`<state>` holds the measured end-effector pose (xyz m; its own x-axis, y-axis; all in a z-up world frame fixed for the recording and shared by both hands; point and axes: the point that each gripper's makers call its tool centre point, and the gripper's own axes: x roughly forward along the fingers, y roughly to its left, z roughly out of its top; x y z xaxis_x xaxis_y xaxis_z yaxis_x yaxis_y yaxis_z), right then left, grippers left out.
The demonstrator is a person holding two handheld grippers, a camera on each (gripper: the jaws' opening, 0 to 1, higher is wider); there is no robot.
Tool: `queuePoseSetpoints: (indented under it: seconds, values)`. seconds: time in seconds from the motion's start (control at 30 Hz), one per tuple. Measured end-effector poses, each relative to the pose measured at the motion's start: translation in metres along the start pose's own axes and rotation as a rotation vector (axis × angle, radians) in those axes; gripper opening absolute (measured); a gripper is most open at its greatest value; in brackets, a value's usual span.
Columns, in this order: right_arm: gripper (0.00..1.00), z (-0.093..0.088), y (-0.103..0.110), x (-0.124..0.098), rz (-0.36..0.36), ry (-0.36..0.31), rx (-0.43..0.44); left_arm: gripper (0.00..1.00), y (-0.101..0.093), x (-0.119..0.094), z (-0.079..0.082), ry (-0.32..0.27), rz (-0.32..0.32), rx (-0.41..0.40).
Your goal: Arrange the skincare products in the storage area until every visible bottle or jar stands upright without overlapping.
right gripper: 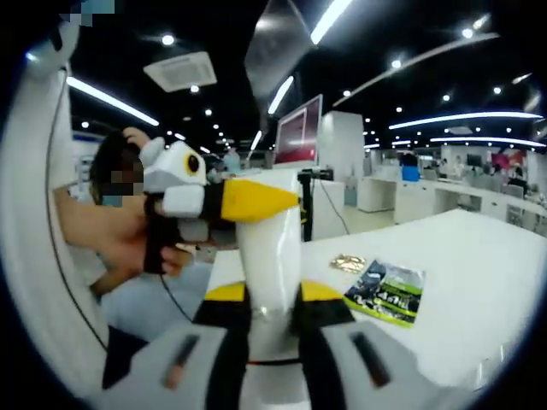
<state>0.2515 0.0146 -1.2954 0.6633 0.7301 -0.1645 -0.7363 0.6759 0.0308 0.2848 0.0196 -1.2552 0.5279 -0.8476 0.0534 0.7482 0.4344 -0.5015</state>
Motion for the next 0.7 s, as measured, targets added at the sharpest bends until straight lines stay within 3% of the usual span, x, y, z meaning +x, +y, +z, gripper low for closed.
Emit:
queuePoseSetpoints:
  seconds: [0.27, 0.43, 0.63, 0.7]
  values:
    - [0.19, -0.006, -0.005, -0.005, -0.027, 0.009, 0.007, 0.26, -0.005, 0.008, -0.010, 0.021, -0.024, -0.020]
    - [0.19, -0.005, -0.012, -0.006, -0.071, -0.032, 0.056, 0.25, -0.010, 0.012, -0.019, 0.055, -0.026, 0.010]
    - [0.20, -0.010, -0.012, -0.002, -0.100, -0.037, 0.081, 0.24, -0.004, 0.012, -0.025, 0.079, 0.020, 0.031]
    - [0.20, -0.012, -0.012, -0.001, -0.110, -0.043, 0.093, 0.23, -0.004, 0.012, -0.025, 0.082, 0.025, 0.073]
